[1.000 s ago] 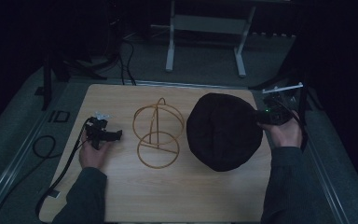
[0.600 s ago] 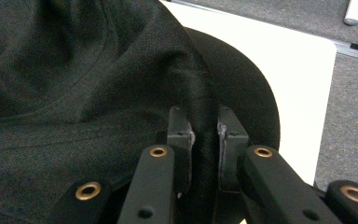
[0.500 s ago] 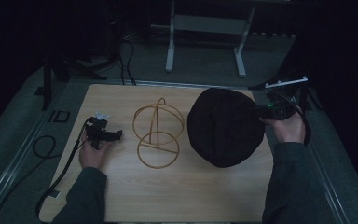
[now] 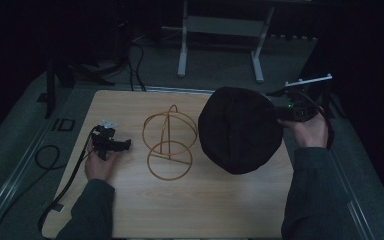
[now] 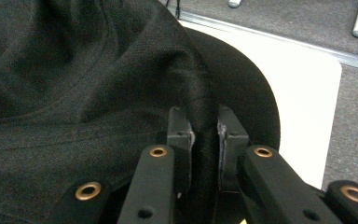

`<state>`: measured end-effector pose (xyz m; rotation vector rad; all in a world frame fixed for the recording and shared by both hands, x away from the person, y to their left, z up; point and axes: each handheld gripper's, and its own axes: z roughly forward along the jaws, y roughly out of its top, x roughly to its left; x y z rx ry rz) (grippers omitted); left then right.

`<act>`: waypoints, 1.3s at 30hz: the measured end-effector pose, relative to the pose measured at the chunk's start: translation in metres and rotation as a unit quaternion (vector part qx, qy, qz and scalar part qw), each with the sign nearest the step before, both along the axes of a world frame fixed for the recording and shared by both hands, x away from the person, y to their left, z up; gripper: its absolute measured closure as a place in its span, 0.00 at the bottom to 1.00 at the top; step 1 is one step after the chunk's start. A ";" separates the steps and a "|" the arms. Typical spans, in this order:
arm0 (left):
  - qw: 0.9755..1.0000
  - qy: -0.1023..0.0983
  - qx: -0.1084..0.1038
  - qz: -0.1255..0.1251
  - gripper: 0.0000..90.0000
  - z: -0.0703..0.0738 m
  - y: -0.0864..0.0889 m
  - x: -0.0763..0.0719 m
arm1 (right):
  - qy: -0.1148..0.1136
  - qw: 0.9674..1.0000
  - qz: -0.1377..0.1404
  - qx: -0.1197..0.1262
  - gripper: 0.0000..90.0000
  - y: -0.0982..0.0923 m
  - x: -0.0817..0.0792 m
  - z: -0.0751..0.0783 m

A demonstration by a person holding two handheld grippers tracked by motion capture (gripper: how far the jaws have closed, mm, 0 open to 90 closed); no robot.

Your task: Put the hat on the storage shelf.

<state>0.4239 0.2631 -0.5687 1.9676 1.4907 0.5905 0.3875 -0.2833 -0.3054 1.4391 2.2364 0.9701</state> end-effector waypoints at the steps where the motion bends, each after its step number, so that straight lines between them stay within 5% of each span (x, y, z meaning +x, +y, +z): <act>1: 1.000 0.000 0.000 0.000 0.03 0.000 0.000 0.000 | -0.001 1.000 0.002 0.000 0.89 0.000 0.000 0.001; 39: 1.000 0.000 0.001 0.000 0.03 0.000 0.000 0.000 | 0.004 0.999 0.040 0.019 0.88 0.033 0.015 0.025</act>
